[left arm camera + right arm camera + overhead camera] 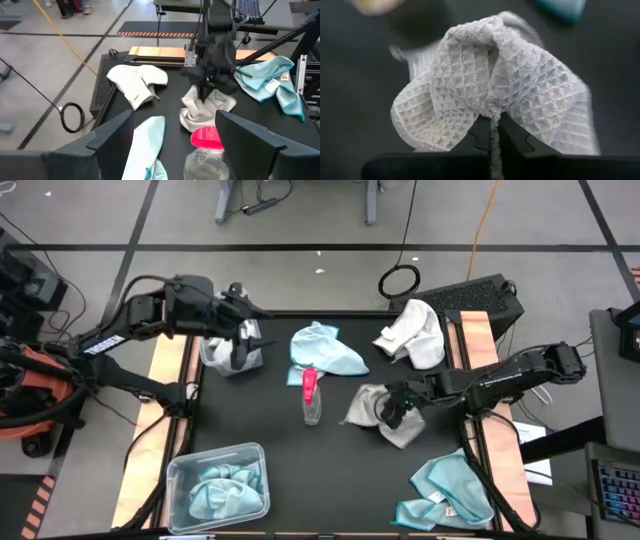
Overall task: Sort microfiber towel by color & place in baskets
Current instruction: Put the gray towel into the top transparent bin
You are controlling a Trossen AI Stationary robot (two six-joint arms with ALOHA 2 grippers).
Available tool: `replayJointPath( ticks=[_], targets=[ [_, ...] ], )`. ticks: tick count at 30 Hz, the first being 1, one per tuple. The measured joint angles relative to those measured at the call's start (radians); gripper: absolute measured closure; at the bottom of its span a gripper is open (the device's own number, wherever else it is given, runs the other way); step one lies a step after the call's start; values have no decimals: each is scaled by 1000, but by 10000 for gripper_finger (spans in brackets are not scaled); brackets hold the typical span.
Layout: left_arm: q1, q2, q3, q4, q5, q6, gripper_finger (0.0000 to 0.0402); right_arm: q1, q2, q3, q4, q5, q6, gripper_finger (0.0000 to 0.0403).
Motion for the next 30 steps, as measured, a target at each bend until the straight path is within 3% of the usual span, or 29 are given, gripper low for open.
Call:
replayJointPath(
  ticks=[6, 12, 20, 30],
  targets=[
    [129, 3, 0, -46, 156, 32, 116, -72, -2, 226, -96, 128, -150, 401],
    [223, 6, 0, -30, 288, 73, 116, -171, -2, 434, -119, 188, -322, 402],
    [296, 52, 0, 46, 481, 80, 116, -294, 65, 673, -78, 134, -515, 402],
    [311, 145, 0, 138, 486, 97, 116, -344, 273, 941, -28, 18, -680, 403]
  ],
)
